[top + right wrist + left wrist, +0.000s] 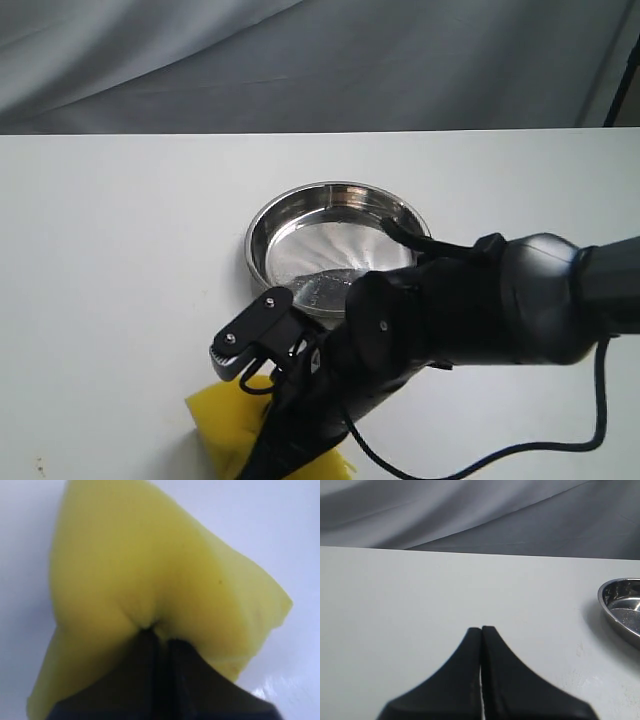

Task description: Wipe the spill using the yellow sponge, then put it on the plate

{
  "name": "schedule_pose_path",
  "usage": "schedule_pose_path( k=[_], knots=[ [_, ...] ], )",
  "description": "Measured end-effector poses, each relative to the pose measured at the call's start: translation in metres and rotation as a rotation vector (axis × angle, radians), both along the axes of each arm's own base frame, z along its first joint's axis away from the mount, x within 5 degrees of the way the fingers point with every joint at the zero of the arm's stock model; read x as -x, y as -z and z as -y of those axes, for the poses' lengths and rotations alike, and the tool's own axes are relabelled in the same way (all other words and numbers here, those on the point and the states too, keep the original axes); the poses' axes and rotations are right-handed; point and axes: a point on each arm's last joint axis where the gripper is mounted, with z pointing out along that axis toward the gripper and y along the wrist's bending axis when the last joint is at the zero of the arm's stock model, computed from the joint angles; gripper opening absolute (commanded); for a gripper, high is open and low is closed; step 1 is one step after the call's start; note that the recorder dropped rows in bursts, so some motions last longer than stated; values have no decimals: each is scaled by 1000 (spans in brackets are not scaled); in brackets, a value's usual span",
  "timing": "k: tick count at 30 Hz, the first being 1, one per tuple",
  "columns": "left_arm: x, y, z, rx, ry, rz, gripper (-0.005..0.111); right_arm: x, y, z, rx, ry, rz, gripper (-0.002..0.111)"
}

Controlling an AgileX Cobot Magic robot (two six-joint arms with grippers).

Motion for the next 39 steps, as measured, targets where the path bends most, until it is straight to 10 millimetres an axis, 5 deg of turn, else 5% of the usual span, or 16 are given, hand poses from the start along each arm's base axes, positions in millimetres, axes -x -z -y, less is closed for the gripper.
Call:
schedule_pose_path(
  k=[12,24,29,39],
  knots=[
    [0,0,0,0,0,0,0,-18,-38,-35,-130,-55,60,0],
    [0,0,0,0,0,0,0,-1,-105,2,10,-150,139,0],
    [0,0,0,0,0,0,0,1,-93,18,158,-87,100,0],
    [0,0,0,0,0,0,0,13,-24,35,289,3,-27,0]
  ],
)
